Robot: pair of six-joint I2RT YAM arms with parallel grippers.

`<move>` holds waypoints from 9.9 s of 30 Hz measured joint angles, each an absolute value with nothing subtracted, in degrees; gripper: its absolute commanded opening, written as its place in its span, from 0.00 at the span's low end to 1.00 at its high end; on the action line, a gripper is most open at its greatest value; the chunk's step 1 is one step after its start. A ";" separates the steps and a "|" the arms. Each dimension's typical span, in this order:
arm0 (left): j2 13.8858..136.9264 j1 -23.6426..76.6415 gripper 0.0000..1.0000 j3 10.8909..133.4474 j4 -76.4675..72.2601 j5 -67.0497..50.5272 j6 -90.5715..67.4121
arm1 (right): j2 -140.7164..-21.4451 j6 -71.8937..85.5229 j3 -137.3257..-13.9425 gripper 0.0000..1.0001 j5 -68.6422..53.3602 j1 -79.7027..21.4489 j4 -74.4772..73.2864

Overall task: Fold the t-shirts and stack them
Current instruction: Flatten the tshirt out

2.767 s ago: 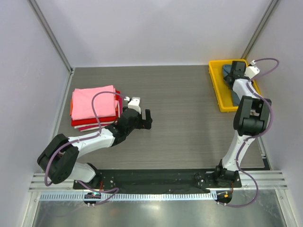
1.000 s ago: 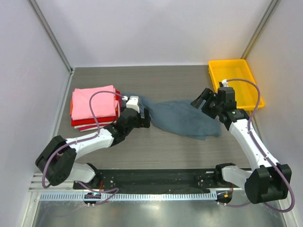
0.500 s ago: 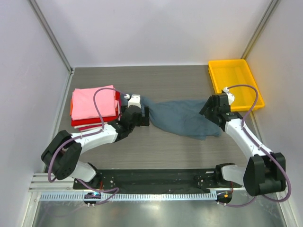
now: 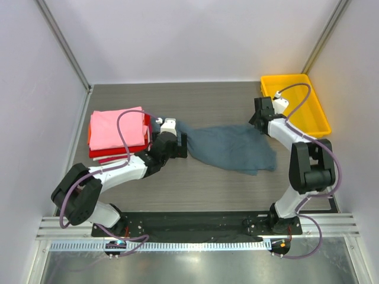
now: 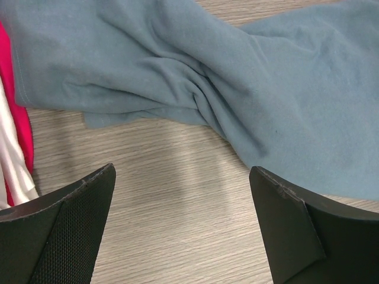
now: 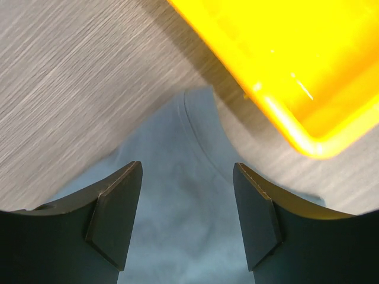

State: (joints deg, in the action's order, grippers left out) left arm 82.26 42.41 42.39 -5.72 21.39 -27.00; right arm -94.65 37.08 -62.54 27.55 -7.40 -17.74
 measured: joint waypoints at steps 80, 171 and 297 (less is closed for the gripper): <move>110.19 22.90 0.00 72.25 27.62 21.98 -33.85 | -42.52 36.60 -56.34 0.01 17.39 -7.01 -24.03; 98.61 23.66 0.51 78.26 35.73 14.85 -33.91 | -35.64 38.46 -45.28 0.01 26.87 -29.89 -42.63; 53.89 6.76 0.00 46.70 36.21 -16.25 -38.11 | -108.64 27.94 -74.02 0.42 5.13 -6.85 -19.59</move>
